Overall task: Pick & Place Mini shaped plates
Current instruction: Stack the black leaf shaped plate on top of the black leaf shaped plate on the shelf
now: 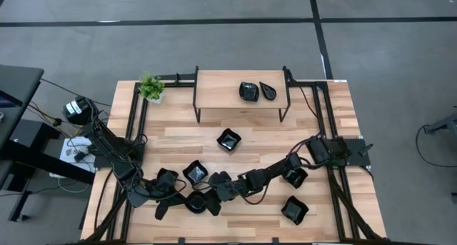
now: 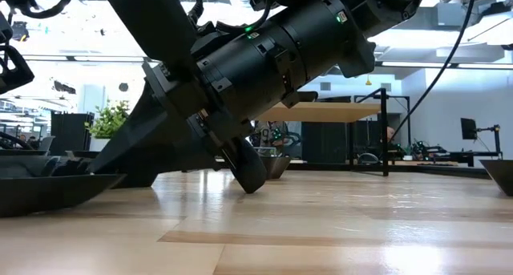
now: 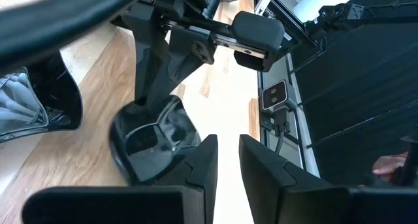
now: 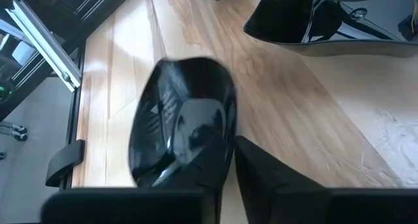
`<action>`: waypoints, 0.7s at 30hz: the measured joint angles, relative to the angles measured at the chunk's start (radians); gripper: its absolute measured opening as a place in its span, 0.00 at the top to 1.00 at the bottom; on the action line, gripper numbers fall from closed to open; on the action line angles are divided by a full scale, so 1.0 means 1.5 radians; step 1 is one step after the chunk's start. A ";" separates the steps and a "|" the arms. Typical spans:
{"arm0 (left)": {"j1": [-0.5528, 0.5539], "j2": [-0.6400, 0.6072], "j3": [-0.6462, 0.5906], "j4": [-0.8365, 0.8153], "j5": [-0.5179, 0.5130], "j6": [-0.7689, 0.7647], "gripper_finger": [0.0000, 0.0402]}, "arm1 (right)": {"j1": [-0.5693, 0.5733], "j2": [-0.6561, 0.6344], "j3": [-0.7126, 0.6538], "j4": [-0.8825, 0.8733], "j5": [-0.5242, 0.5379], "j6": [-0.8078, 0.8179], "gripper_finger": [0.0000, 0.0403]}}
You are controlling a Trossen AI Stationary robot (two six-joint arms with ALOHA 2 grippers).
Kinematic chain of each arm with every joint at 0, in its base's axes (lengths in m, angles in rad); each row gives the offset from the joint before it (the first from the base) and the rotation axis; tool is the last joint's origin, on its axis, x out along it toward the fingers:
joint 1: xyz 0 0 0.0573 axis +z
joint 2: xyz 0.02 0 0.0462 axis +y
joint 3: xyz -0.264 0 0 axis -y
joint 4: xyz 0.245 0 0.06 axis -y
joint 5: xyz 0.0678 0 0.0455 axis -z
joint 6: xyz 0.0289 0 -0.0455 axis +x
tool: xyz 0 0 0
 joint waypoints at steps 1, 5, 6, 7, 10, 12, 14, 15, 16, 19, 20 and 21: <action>0.000 0.000 0.000 0.000 0.000 0.000 0.84 | 0.000 0.000 0.000 0.000 0.000 0.000 0.93; 0.000 0.000 0.000 0.000 0.000 0.000 0.84 | 0.000 0.000 0.000 0.000 -0.001 0.000 0.99; 0.000 0.000 0.000 0.000 0.000 0.000 0.84 | 0.000 0.000 0.000 0.000 -0.001 0.000 0.99; 0.000 0.000 0.000 0.000 0.000 0.000 0.84 | 0.000 0.000 0.000 0.000 -0.002 0.001 0.99; 0.000 0.000 0.000 0.000 0.000 0.000 0.84 | 0.002 -0.002 0.005 -0.005 -0.004 0.005 0.98; 0.000 0.000 0.000 0.000 0.000 0.000 0.84 | 0.001 -0.002 0.010 -0.010 -0.007 0.006 0.99; 0.000 0.000 0.000 0.001 0.000 0.000 0.84 | -0.002 -0.005 0.019 -0.013 -0.028 0.004 0.99; 0.000 0.000 0.000 0.002 0.000 0.000 0.84 | -0.004 -0.007 0.023 -0.012 -0.040 0.002 1.00; 0.000 0.000 0.000 0.003 0.000 0.000 0.84 | -0.006 -0.009 0.027 -0.012 -0.051 0.003 0.99; 0.000 0.000 0.000 0.003 0.000 0.000 0.84 | -0.015 -0.020 0.039 -0.011 -0.090 0.011 0.99; 0.000 0.000 0.000 0.003 0.000 0.000 0.84 | -0.018 -0.020 0.043 -0.009 -0.099 0.016 0.99; 0.000 0.000 0.000 0.003 0.000 0.000 0.84 | -0.021 -0.023 0.046 -0.011 -0.107 0.022 0.99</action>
